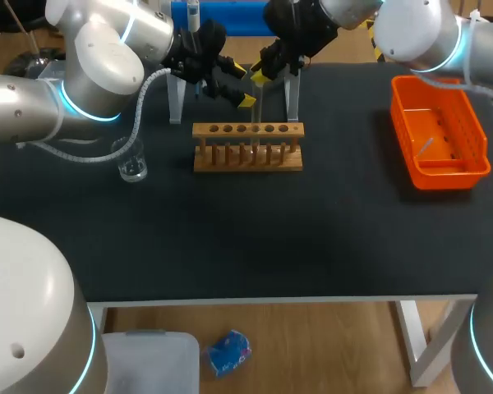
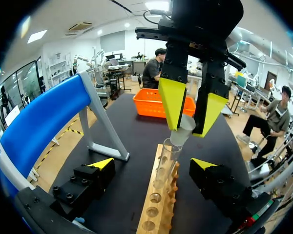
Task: Invert the test tube, pick up the pipette, mount the tip to pipette, aspirate from beaker and dispense into the tube, eject the tip, return the pipette, and cap with the stopper.
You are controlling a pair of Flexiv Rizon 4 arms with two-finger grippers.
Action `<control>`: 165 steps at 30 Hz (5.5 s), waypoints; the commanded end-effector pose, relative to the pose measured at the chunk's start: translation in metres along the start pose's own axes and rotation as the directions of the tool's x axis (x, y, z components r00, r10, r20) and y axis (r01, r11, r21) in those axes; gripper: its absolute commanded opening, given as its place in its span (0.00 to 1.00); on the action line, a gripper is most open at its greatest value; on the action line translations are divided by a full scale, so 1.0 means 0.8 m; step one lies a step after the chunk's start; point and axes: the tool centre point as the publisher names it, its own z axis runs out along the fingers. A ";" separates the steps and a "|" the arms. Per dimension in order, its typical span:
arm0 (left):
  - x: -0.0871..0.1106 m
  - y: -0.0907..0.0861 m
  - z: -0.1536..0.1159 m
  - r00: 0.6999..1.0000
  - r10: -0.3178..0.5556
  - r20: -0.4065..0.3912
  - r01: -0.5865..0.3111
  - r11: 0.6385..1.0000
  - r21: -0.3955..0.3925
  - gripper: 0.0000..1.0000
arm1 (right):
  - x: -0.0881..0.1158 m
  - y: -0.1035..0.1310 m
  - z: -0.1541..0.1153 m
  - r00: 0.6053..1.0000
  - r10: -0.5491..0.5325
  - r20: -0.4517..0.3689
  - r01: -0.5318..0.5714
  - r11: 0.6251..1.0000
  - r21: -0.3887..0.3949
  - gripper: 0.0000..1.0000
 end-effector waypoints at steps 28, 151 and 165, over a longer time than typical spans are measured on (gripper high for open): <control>-0.001 -0.001 -0.001 1.000 -0.001 -0.004 0.001 1.000 -0.004 1.00 | -0.011 0.003 0.004 1.000 -0.001 -0.008 0.001 1.000 -0.004 0.00; -0.001 -0.001 -0.001 1.000 -0.001 -0.004 0.001 1.000 -0.004 1.00 | 0.013 0.001 -0.002 0.998 0.064 -0.028 -0.070 0.850 -0.523 0.00; -0.001 -0.001 -0.001 1.000 -0.001 -0.004 0.001 1.000 -0.004 1.00 | 0.005 0.004 0.006 0.995 0.050 -0.087 -0.094 0.765 -0.637 0.00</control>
